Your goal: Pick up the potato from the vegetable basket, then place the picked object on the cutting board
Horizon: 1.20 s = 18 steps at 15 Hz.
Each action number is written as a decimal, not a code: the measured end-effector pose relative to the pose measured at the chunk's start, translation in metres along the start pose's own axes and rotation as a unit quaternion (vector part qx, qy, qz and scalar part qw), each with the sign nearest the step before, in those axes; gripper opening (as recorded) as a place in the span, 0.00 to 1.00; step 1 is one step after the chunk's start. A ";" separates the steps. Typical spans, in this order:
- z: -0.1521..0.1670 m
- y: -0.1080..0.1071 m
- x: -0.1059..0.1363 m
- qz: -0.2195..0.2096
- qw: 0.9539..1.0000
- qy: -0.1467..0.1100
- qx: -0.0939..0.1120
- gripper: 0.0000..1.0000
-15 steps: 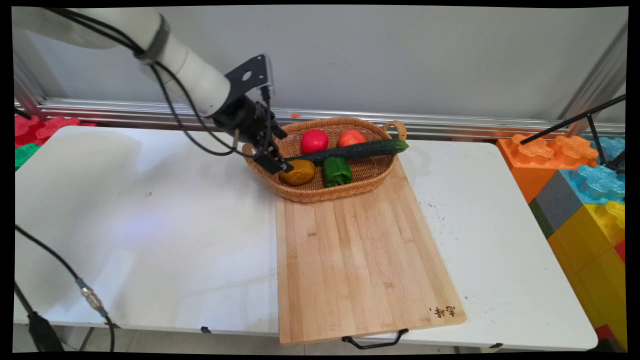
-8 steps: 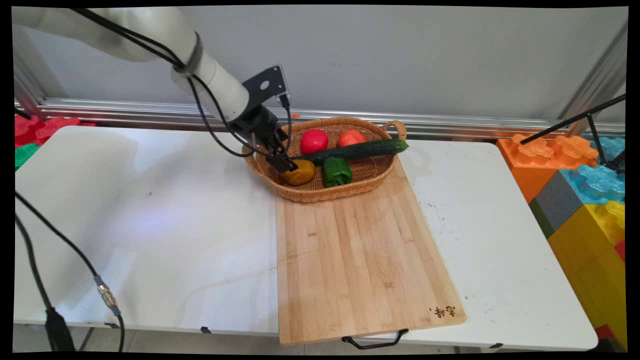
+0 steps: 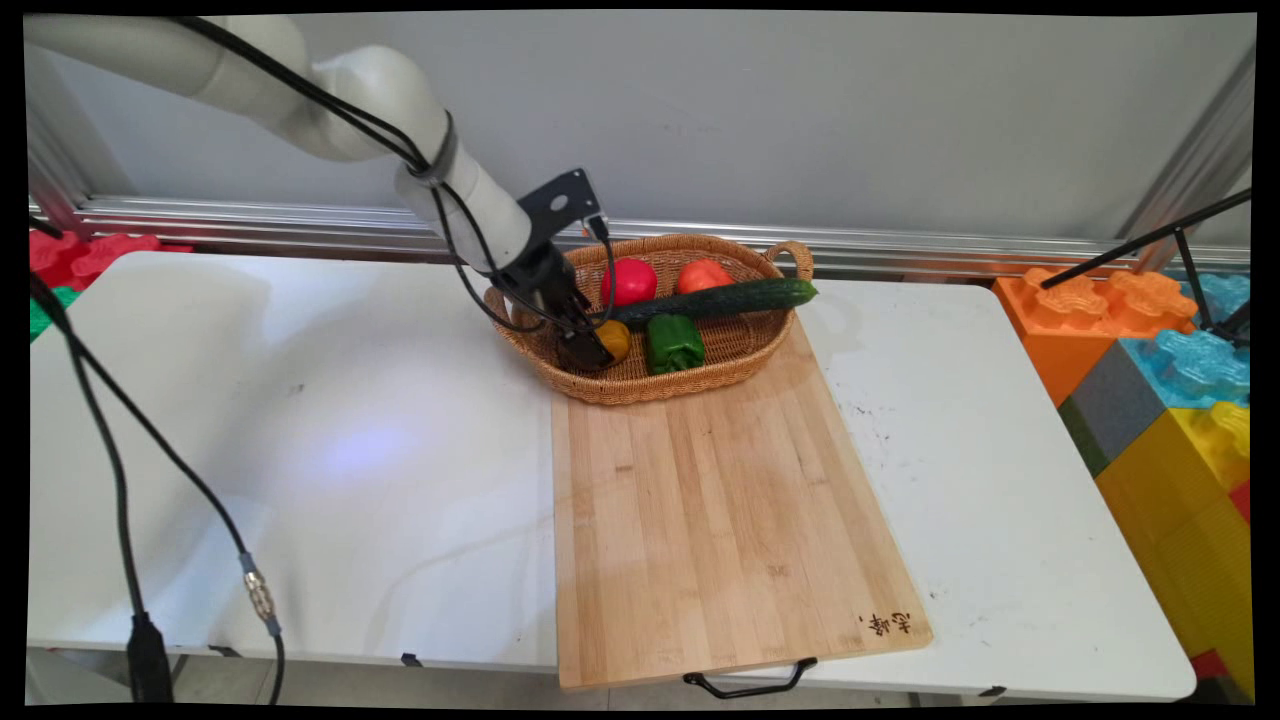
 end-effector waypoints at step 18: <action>0.001 -0.003 0.014 -0.004 1.000 -0.005 0.021 0.00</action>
